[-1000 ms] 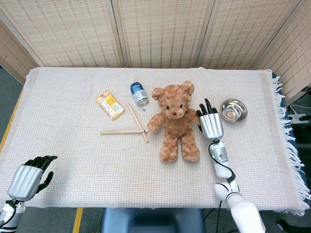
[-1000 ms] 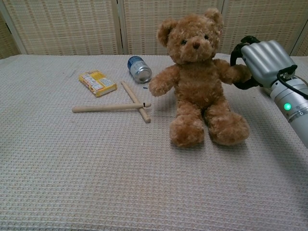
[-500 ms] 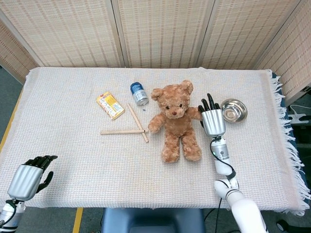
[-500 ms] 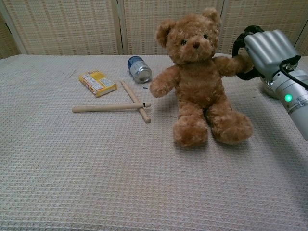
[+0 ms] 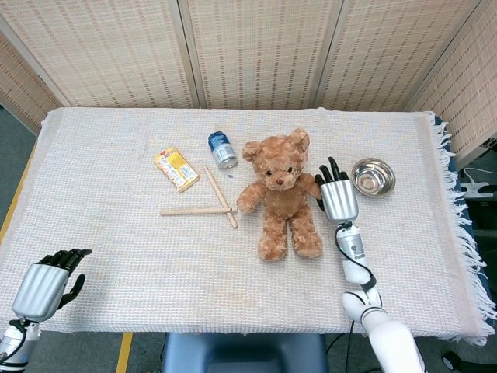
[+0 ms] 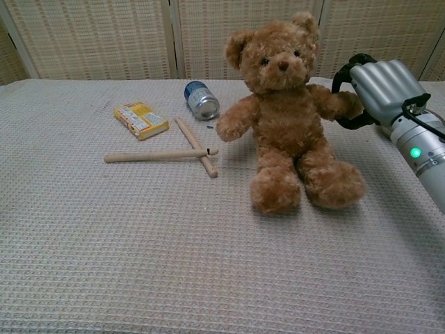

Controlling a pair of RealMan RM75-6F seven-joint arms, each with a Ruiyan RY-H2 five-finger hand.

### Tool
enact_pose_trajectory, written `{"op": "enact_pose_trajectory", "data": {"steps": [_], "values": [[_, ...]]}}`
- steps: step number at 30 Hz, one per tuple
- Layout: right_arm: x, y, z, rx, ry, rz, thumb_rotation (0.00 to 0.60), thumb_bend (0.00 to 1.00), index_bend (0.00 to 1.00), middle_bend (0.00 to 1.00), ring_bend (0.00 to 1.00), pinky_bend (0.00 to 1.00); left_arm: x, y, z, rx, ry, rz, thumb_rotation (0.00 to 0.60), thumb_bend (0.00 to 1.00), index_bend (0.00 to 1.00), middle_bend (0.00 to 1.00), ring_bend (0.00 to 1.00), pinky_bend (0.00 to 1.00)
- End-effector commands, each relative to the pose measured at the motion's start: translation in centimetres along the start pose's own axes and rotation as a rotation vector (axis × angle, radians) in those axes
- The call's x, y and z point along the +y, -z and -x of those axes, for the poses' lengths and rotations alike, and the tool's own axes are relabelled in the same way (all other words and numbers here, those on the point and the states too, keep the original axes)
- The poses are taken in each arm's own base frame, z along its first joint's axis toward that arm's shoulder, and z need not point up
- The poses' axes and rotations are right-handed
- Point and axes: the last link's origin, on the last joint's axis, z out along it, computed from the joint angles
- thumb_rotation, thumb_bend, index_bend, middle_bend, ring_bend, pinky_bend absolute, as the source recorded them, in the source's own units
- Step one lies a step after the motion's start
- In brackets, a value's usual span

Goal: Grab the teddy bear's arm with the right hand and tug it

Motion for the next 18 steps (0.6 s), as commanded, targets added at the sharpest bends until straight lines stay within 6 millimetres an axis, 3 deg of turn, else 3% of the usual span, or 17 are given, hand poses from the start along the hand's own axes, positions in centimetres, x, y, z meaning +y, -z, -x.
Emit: {"op": "enact_pose_trajectory", "data": {"steps": [1, 4, 11, 13, 18], "values": [[0.5, 0.5, 0.3, -0.025, -0.036, 0.002, 0.6, 0.16, 0.11, 0.11, 0.0, 0.29, 0.0, 0.0, 0.0, 0.0, -0.002, 0.001, 0.6, 0.44, 0.27, 0.34, 0.36, 0.55], [1.3, 1.5, 0.7, -0.048, -0.051, 0.005, 0.6, 0.09, 0.01, 0.02, 0.0, 0.2, 0.0, 0.0, 0.0, -0.001, 0.0, 0.001, 0.6, 0.44, 0.27, 0.34, 0.36, 0.55], [3.8, 6.4, 0.3, -0.107, -0.054, 0.013, 0.6, 0.07, 0.0, 0.0, 0.0, 0.17, 0.0, 0.0, 0.1, -0.004, -0.004, -0.004, 0.6, 0.44, 0.27, 0.34, 0.36, 0.55], [4.3, 8.6, -0.9, -0.14, -0.076, 0.017, 0.6, 0.07, 0.0, 0.0, 0.0, 0.16, 0.0, -0.1, 0.1, -0.005, -0.005, -0.004, 0.6, 0.44, 0.27, 0.34, 0.36, 0.55], [5.5, 15.8, -7.8, -0.27, -0.106, 0.091, 0.6, 0.07, 0.0, 0.0, 0.0, 0.18, 0.0, 0.0, 0.2, -0.013, -0.005, -0.01, 0.6, 0.44, 0.27, 0.34, 0.36, 0.55]]}}
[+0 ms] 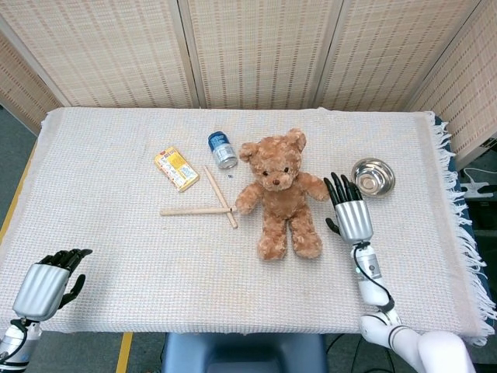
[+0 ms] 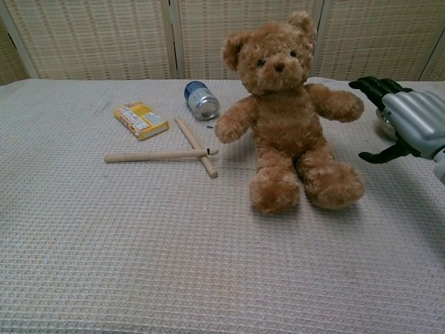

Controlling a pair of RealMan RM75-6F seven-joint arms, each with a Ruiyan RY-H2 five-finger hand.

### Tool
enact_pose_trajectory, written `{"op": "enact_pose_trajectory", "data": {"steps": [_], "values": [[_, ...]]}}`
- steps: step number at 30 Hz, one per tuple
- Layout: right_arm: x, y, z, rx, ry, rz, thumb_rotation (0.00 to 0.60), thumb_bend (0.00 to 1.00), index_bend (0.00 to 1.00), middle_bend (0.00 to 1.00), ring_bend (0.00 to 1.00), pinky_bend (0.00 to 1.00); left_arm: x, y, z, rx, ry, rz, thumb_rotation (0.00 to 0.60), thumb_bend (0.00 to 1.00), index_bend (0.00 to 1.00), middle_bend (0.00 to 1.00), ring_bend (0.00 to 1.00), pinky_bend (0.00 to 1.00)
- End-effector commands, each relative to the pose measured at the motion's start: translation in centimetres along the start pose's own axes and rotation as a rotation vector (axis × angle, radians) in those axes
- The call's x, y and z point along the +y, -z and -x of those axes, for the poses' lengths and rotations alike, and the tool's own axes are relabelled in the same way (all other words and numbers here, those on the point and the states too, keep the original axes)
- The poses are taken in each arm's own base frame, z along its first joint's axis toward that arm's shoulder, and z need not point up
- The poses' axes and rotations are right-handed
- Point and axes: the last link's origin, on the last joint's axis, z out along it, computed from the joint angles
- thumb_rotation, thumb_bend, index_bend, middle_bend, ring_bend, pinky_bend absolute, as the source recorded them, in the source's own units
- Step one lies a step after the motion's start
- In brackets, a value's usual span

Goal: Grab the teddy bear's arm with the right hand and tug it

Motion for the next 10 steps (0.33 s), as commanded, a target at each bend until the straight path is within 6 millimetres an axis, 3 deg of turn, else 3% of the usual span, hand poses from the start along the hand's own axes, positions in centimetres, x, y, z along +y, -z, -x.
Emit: {"op": "enact_pose_trajectory", "data": {"steps": [1, 5, 10], "values": [[2.5, 10.9, -7.4, -0.145, 0.034, 0.119, 0.6, 0.07, 0.0, 0.0, 0.0, 0.19, 0.0, 0.0, 0.0, -0.004, 0.0, -0.001, 0.6, 0.44, 0.27, 0.34, 0.36, 0.55], [4.2, 14.3, -9.6, -0.174, 0.066, 0.209, 0.6, 0.07, 0.0, 0.0, 0.0, 0.19, 0.1, 0.0, 0.1, -0.006, -0.007, 0.001, 0.6, 0.44, 0.27, 0.34, 0.36, 0.55], [5.8, 15.5, -9.4, -0.206, 0.079, 0.263, 0.6, 0.07, 0.0, 0.0, 0.0, 0.2, 0.2, 0.0, 0.1, -0.007, -0.013, -0.003, 0.6, 0.44, 0.27, 0.34, 0.36, 0.55]]}}
